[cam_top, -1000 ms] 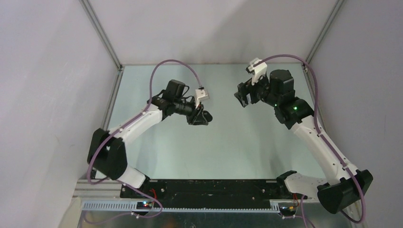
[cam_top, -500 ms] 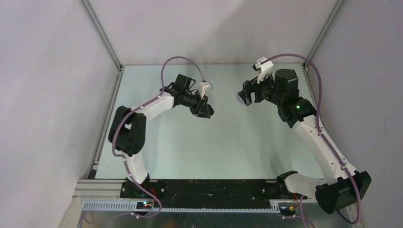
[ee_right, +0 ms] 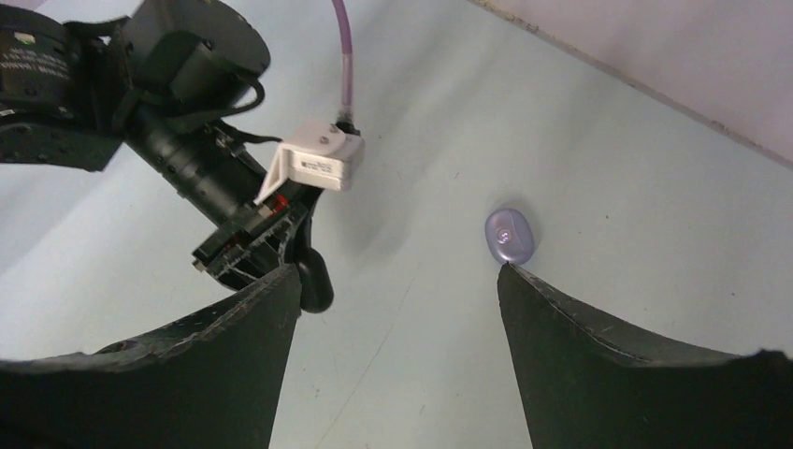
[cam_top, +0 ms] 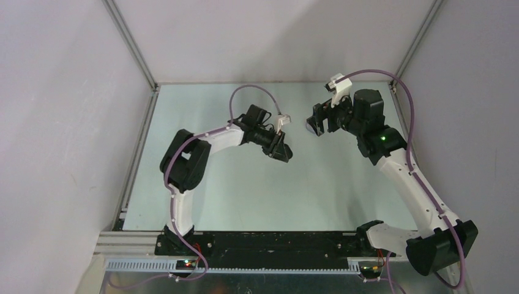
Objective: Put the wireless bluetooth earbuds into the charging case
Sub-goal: Place the charging case at the center of the board.
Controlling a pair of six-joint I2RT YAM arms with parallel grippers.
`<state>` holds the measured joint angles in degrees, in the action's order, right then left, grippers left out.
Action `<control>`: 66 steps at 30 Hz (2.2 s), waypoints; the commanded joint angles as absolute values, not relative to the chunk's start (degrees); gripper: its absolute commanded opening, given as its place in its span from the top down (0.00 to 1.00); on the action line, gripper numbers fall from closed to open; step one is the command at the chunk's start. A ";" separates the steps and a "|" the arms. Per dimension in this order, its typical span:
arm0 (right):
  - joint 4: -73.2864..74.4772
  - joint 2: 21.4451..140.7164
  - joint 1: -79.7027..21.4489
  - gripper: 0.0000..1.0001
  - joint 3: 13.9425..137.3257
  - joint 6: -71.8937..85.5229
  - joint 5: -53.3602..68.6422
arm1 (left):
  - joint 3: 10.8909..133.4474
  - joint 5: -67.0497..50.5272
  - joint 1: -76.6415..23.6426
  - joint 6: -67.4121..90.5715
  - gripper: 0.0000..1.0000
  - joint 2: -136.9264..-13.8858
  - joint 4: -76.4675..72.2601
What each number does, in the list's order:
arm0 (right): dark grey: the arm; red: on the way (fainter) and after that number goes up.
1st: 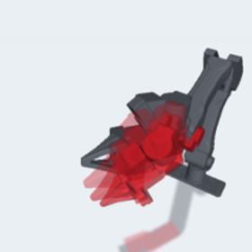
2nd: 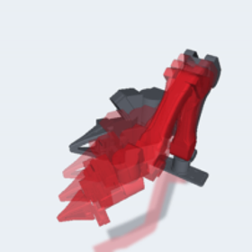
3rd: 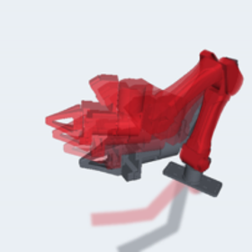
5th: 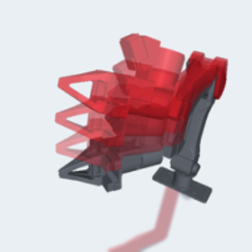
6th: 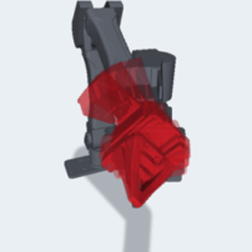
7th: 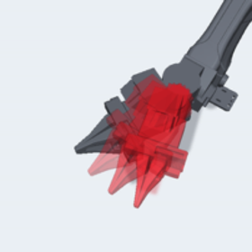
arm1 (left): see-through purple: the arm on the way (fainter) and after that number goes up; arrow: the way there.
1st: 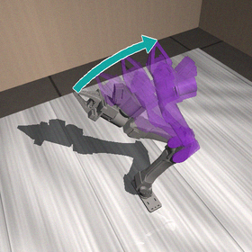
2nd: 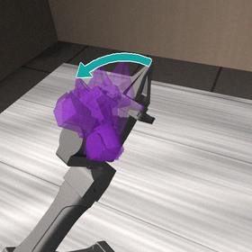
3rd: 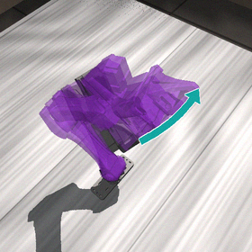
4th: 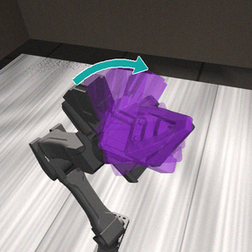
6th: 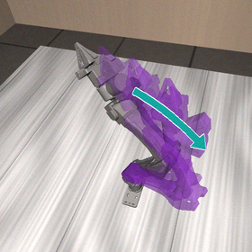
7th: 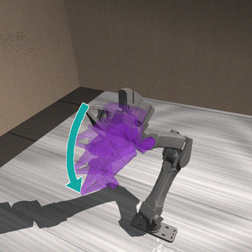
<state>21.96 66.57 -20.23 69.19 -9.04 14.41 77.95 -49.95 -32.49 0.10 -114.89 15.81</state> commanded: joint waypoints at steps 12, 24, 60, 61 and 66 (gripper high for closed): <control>19.28 65.18 -19.46 0.18 68.84 -8.86 15.06 | 78.58 -54.34 -37.70 -1.81 0.91 -119.71 16.78; 19.47 64.55 -18.39 0.18 68.83 -8.20 16.20 | 77.13 -53.91 -37.54 -13.56 0.87 -120.54 30.06; 19.45 64.07 -17.12 0.01 68.82 -7.27 16.43 | 76.36 -45.88 -26.94 -21.62 0.01 -110.98 37.39; 19.48 64.09 -17.08 0.01 68.86 -7.18 16.30 | 75.43 -45.26 -26.48 -22.10 0.01 -108.58 37.43; 19.06 64.21 -16.97 0.01 68.86 -6.50 15.10 | 70.14 -41.38 -22.51 -24.07 0.01 -97.74 35.79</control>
<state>21.52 65.54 -17.32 68.58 -7.53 16.27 72.88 -46.04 -24.58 -19.35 -108.31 35.42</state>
